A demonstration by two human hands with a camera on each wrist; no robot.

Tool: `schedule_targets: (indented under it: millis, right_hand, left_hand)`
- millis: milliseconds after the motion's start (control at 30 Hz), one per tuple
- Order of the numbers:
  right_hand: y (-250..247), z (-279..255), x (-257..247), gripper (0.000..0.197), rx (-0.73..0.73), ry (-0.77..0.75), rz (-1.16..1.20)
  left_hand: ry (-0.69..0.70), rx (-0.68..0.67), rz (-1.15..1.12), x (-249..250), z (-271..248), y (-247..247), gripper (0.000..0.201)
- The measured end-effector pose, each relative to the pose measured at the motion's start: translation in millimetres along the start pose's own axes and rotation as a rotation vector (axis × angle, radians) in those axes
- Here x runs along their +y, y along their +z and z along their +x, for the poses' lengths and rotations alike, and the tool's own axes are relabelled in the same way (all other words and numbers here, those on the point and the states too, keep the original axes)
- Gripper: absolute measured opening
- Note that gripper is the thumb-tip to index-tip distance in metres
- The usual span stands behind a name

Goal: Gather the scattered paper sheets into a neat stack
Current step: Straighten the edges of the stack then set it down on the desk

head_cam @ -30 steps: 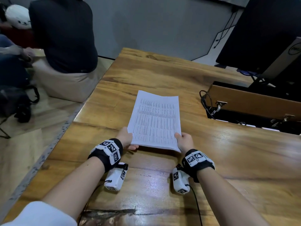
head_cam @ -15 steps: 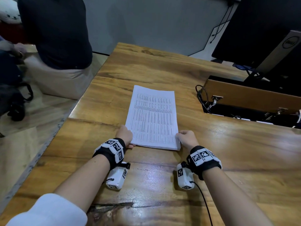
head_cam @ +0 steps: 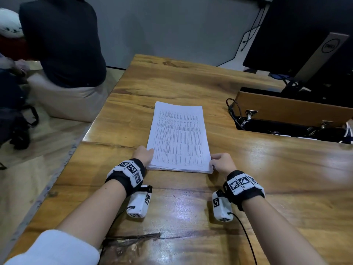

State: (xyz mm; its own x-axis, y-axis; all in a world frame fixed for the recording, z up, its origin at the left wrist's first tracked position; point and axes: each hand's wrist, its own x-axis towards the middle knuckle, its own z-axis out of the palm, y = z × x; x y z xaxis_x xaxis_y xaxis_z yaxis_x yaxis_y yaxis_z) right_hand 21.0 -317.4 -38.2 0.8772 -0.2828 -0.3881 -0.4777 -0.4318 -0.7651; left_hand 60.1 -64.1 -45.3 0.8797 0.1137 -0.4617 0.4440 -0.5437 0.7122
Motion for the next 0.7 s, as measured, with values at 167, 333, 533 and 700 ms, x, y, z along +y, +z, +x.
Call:
schedule_targets:
  millis: [167,333,533,700]
  right_hand:
    - [1,5,7,0.027,0.027,0.065,-0.007]
    - [5,7,10,0.022,0.073,0.059,-0.061]
    - [5,10,14,0.023,0.127,0.059,-0.085]
    - [5,8,12,0.025,0.123,0.063,-0.107]
  left_hand:
    - [0.097,0.004,0.010,-6,-2,-2,0.021]
    - [0.089,0.069,0.027,-7,-5,2,0.039]
    - [0.072,0.063,0.054,0,-12,1,0.044]
    - [0.059,0.051,0.081,-1,-12,-2,0.043]
